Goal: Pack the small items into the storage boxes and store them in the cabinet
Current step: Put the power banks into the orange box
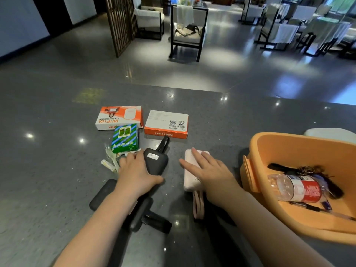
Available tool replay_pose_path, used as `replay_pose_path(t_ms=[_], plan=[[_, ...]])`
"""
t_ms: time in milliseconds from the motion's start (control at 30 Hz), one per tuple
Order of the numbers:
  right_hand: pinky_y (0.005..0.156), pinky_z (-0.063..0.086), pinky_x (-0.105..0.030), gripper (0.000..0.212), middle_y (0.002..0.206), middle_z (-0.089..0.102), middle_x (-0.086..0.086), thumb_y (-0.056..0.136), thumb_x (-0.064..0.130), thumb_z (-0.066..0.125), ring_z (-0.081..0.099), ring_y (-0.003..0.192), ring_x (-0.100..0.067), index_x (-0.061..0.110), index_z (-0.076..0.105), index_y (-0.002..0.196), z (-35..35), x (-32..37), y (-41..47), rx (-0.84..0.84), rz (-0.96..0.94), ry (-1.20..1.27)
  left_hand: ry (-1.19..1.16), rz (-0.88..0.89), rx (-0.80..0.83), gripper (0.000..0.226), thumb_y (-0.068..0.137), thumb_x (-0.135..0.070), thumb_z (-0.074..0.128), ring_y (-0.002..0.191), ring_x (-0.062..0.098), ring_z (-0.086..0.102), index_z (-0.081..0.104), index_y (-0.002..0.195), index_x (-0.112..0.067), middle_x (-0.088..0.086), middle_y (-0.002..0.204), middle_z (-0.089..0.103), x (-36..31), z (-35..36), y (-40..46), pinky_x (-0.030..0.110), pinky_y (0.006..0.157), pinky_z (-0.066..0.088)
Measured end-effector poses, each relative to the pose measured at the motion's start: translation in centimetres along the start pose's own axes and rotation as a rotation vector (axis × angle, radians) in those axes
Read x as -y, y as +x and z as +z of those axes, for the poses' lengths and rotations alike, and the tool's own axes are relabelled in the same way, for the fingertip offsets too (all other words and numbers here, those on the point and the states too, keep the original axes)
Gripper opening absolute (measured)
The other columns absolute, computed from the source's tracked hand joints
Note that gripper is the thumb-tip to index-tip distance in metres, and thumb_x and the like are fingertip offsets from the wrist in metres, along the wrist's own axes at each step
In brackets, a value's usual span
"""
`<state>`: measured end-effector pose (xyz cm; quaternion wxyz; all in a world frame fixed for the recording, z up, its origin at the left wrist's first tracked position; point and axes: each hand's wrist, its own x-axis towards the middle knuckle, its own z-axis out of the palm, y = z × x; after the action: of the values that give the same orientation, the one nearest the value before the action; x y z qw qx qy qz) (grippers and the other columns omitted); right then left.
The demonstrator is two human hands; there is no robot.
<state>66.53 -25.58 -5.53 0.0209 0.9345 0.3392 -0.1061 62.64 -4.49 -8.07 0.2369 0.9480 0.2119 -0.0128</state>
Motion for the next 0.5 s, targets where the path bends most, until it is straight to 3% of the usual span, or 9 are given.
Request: replay_pose_path(t_ms=[133,233,333,400,500], plan=[[0.112,0.021,-0.044,0.091,0.161,-0.004,0.000,0.080,0.021,0.069,0.006,0.143,-0.028,0.042,0.011,0.147,-0.7,0.3,1.7,0.083,-0.021,-0.090,-0.019,0.002,0.014,0.103,0.055,-0.048,0.077,0.122,0.031,0.029,0.030,0.140,-0.017,0.009,0.133,0.038,0.3,-0.3,-0.7,0.037,0.102,0.029],[0.108,0.025,-0.041,0.087,0.158,0.012,-0.002,0.077,0.032,0.073,0.018,0.139,-0.027,0.038,0.020,0.145,-1.0,0.3,2.0,0.054,0.003,-0.120,-0.047,0.001,0.003,0.101,0.055,-0.047,0.078,0.122,0.031,0.029,0.031,0.140,-0.021,0.007,0.131,0.038,0.8,-0.4,-1.4,0.038,0.102,0.031],[0.101,0.030,-0.037,0.083,0.141,0.033,-0.005,0.069,0.044,0.077,0.030,0.128,-0.025,0.032,0.034,0.139,-1.7,0.9,2.8,0.038,0.051,-0.139,-0.062,-0.005,0.013,0.099,0.055,-0.047,0.077,0.119,0.030,0.031,0.031,0.139,-0.023,0.007,0.126,0.039,1.1,-0.3,-2.2,0.039,0.099,0.034],[0.097,0.032,-0.035,0.089,0.128,0.042,-0.004,0.055,0.057,0.082,0.036,0.120,-0.023,0.024,0.046,0.130,-2.1,1.3,3.1,0.041,0.123,-0.126,-0.069,-0.010,0.011,0.097,0.055,-0.048,0.077,0.119,0.030,0.031,0.033,0.138,-0.022,0.007,0.125,0.040,1.2,-0.3,-2.6,0.039,0.098,0.035],[0.093,0.034,-0.034,0.104,0.120,0.046,-0.004,0.043,0.077,0.074,0.041,0.113,-0.022,0.017,0.049,0.124,-1.7,1.6,2.5,0.032,0.292,-0.006,-0.075,-0.043,-0.050,0.095,0.056,-0.049,0.076,0.119,0.031,0.032,0.036,0.136,-0.019,0.009,0.125,0.041,1.5,-0.2,-2.9,0.039,0.099,0.034]])
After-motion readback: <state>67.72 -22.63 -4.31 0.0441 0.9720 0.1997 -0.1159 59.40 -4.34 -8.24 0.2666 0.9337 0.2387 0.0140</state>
